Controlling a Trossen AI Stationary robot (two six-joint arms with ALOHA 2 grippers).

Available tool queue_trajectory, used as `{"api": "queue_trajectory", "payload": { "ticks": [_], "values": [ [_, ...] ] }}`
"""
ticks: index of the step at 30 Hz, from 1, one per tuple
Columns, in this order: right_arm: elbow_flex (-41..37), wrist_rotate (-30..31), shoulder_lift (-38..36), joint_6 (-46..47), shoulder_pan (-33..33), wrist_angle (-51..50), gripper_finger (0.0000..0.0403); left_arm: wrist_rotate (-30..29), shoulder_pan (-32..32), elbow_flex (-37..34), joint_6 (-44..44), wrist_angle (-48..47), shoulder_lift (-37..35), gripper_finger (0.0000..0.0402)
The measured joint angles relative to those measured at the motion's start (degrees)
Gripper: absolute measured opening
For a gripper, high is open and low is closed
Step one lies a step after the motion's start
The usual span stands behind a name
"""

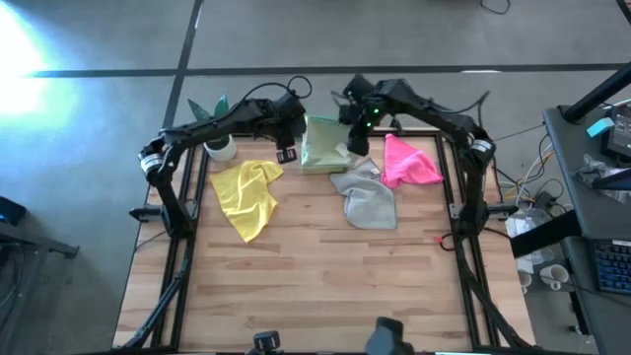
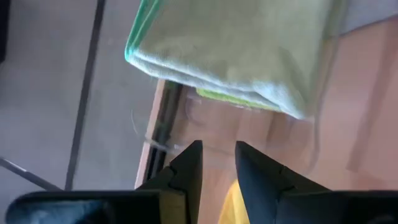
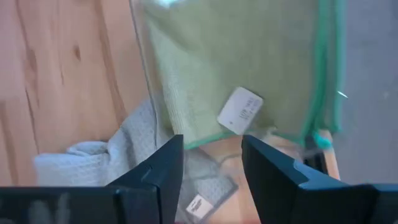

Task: Fold microfiber towels
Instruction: Fold the yellow microfiber cloth

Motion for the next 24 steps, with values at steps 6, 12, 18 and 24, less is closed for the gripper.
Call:
{"api": "queue_trajectory", "payload": {
  "ticks": [6,12,18,24],
  "values": [
    [-0.7,-2.7,-3.9,6.2,0.3,-1.1,0.0139,1.4,-0.2,-2.6,-6.6,-5.3,-5.3,0.008],
    [-3.7,-4.8,-5.9,12.2,3.9,-1.0,0.0131,4.8,-1.9,-11.1,-14.6,-4.6,-12.4,0.008],
    [-7.5,-4.7,-6.1,16.9,9.0,-0.6,0.0132,5.3,-6.3,-23.2,-22.6,-1.2,-20.4,0.008],
    [-10.3,-4.7,-6.1,22.5,14.9,2.8,0.0133,6.6,-12.1,-33.9,-31.1,5.9,-27.1,0.008]
  ]
}}
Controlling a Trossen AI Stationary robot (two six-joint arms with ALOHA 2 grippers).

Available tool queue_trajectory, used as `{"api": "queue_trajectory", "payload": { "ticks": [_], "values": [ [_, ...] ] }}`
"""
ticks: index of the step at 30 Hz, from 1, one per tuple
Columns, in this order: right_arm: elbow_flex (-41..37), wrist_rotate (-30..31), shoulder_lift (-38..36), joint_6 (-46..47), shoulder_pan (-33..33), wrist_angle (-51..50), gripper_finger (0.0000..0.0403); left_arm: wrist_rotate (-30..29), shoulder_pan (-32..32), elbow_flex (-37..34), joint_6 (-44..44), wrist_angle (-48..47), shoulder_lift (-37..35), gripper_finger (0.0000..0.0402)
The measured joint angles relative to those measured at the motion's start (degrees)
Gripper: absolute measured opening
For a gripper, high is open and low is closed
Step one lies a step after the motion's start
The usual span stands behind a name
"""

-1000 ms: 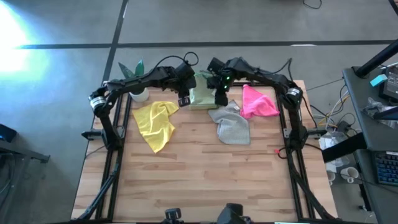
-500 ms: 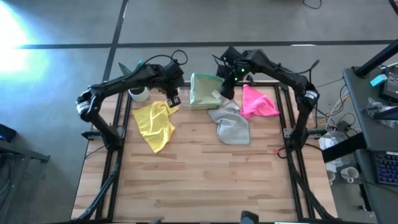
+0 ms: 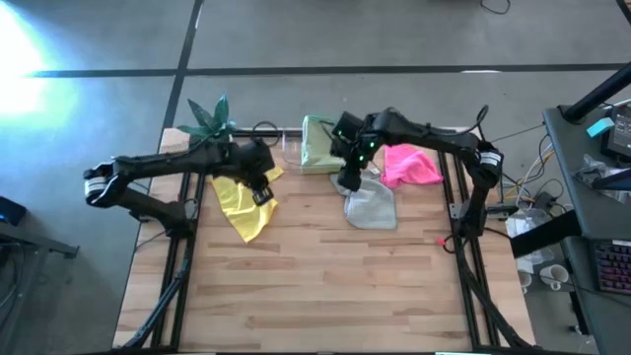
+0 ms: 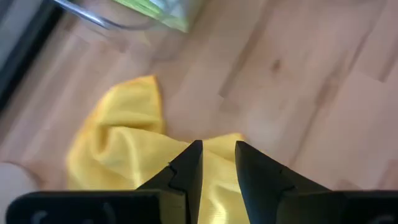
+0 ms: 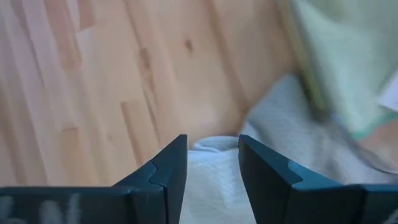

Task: Fold microfiber towels
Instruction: Fold the yellow microfiber cloth

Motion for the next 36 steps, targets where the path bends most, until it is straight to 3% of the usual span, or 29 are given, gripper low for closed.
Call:
{"api": "queue_trajectory", "payload": {
  "ticks": [10,17,23,28,31,36],
  "values": [
    [-1.9,0.2,0.2,8.4,8.3,4.9,0.0123,2.4,-10.0,-14.6,-12.9,4.0,-2.3,0.008],
    [-1.9,1.1,0.3,11.4,12.8,6.3,0.0123,2.6,-17.3,-19.2,-20.1,5.4,-2.3,0.008],
    [-2.3,7.6,0.5,11.6,16.1,7.5,0.0122,2.5,-22.9,-19.0,-26.6,6.4,-2.3,0.008],
    [-3.4,7.8,0.5,12.8,17.6,8.0,0.0121,2.5,-29.3,-18.2,-29.9,5.1,-2.3,0.008],
    [-4.4,7.8,0.5,14.9,17.9,8.6,0.0118,1.9,-33.0,-13.7,-32.2,-0.4,-2.7,0.008],
    [-5.2,7.8,0.5,15.6,18.2,9.2,0.012,-10.6,-38.0,-5.3,-32.4,-11.1,-3.1,0.0079]
  ]
}}
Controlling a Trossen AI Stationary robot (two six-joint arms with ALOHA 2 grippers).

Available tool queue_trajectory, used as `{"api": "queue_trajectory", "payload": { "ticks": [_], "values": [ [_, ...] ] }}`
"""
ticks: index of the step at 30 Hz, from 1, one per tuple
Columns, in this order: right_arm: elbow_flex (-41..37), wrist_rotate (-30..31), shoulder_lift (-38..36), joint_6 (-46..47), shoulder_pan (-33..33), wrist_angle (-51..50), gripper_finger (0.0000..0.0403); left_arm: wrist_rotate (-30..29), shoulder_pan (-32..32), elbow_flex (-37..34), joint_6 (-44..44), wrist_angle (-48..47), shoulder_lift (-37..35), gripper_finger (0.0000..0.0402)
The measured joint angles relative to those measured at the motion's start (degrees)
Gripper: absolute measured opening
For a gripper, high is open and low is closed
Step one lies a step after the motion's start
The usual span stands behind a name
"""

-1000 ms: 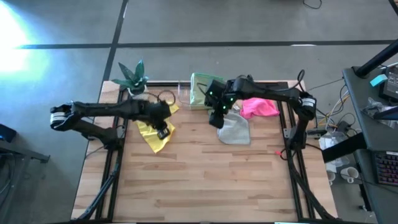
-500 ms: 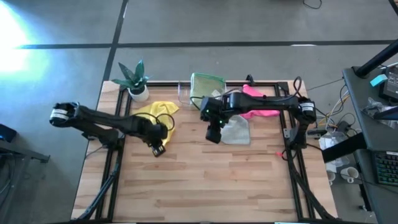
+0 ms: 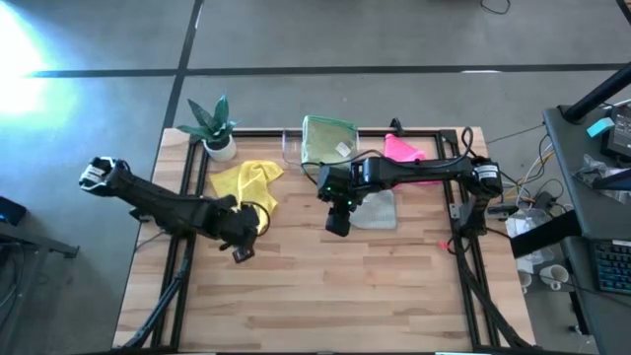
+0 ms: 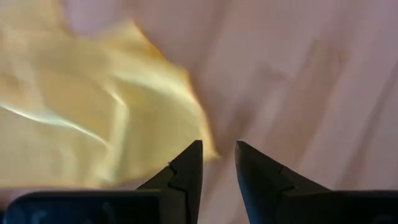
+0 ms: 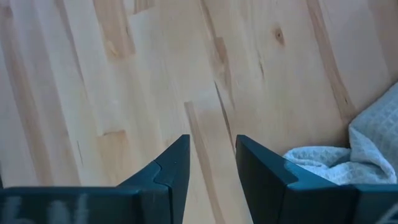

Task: Fold microfiber towels
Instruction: Fold the yellow microfiber cloth

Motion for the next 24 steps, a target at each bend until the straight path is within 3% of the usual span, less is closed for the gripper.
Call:
{"api": "queue_trajectory", "payload": {
  "ticks": [2,4,11,24],
  "values": [
    [0.0,0.0,0.0,0.7,0.0,0.1,0.012,-5.2,-1.3,1.5,0.0,-1.6,0.0,0.0079],
    [0.0,0.0,0.0,1.4,0.0,0.6,0.0119,-6.8,-1.8,1.4,0.0,-1.4,0.0,0.0079],
    [0.0,0.0,0.0,1.5,0.3,1.5,0.0117,-5.4,-1.8,-2.1,0.0,-0.6,2.3,0.0079],
    [0.0,0.0,0.0,2.0,0.6,4.1,0.0115,-5.0,-1.4,-2.3,-2.0,1.4,12.5,0.008]
  ]
}}
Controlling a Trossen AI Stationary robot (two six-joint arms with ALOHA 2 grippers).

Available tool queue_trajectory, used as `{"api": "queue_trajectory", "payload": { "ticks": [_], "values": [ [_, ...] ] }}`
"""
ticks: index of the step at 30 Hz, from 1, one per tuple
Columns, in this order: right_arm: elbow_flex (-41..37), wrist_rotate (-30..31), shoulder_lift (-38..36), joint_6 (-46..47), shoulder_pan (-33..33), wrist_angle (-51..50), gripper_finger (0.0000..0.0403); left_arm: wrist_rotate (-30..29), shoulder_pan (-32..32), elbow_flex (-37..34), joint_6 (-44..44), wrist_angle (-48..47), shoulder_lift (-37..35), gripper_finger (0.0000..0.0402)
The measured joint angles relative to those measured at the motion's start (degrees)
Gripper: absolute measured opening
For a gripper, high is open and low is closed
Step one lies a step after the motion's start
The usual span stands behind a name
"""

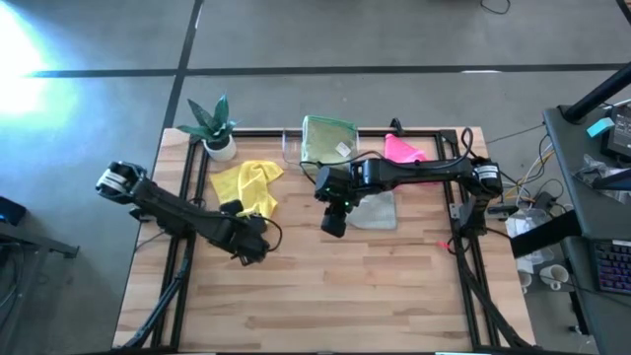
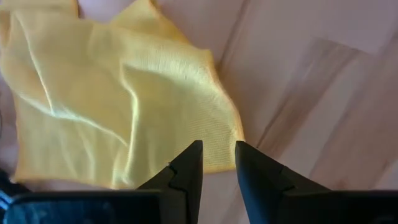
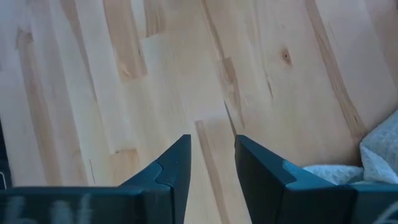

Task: Fold microfiber towels
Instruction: Fold the yellow microfiber cloth

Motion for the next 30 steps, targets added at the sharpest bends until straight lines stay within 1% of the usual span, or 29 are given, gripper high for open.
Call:
{"api": "queue_trajectory", "payload": {
  "ticks": [2,7,12,17,23,26,30],
  "values": [
    [0.0,0.0,0.0,-0.1,0.0,0.2,0.0115,1.2,0.7,0.0,-3.9,-0.4,2.1,0.008],
    [0.0,0.0,0.0,-0.1,0.0,0.2,0.0116,8.1,3.1,0.0,-12.5,-0.3,7.2,0.008],
    [0.0,0.0,0.0,-0.1,0.0,0.3,0.0111,12.4,4.6,0.2,-14.5,1.3,11.4,0.008],
    [0.0,0.0,0.0,-0.3,0.0,1.4,0.0109,12.9,4.6,1.4,-14.1,3.1,13.1,0.008],
    [0.0,0.0,0.0,-0.4,0.0,1.7,0.0109,8.8,4.6,1.5,-14.0,4.0,13.2,0.008],
    [0.0,-0.1,0.0,-0.7,0.0,1.7,0.0109,7.8,4.6,1.5,-14.0,4.0,13.2,0.008],
    [0.0,-0.1,0.0,-0.7,0.0,1.7,0.0109,8.5,4.6,1.3,-12.2,4.0,13.5,0.008]
  ]
}}
